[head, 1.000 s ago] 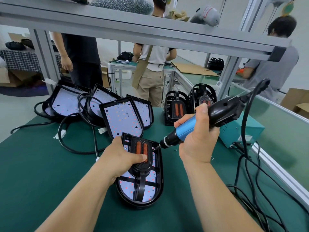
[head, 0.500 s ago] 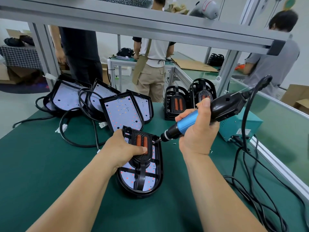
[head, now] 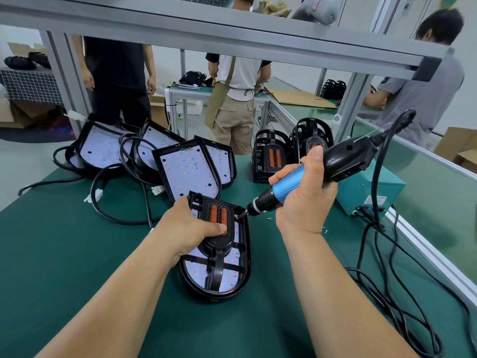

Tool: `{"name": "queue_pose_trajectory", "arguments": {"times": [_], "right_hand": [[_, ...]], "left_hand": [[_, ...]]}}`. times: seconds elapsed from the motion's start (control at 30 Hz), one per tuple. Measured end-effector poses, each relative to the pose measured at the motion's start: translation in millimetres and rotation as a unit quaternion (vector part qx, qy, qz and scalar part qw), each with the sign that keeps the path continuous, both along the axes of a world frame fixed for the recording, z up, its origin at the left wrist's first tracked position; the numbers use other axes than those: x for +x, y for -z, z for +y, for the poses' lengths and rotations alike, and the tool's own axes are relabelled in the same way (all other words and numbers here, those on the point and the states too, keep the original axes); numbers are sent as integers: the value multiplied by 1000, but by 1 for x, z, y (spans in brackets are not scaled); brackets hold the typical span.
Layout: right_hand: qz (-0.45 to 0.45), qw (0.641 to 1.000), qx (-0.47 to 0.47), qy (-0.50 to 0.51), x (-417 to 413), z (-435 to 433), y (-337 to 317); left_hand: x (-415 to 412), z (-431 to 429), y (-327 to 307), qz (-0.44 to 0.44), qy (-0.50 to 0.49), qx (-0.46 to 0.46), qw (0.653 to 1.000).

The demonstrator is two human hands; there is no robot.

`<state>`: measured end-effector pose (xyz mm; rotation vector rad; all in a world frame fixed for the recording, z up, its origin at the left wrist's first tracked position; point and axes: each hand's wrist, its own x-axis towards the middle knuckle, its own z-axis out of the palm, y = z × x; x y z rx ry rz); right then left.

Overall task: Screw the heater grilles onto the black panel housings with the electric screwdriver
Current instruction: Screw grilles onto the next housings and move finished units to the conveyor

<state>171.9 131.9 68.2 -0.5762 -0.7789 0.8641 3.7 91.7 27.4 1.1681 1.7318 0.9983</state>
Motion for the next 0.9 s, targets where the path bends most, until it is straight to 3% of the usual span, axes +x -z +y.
{"name": "queue_pose_trajectory", "arguments": {"times": [0.9], "right_hand": [[-30,997,-14,-66,-2,13,-14]], "left_hand": [[4,-1,-11,38,12,-28,999]]}}
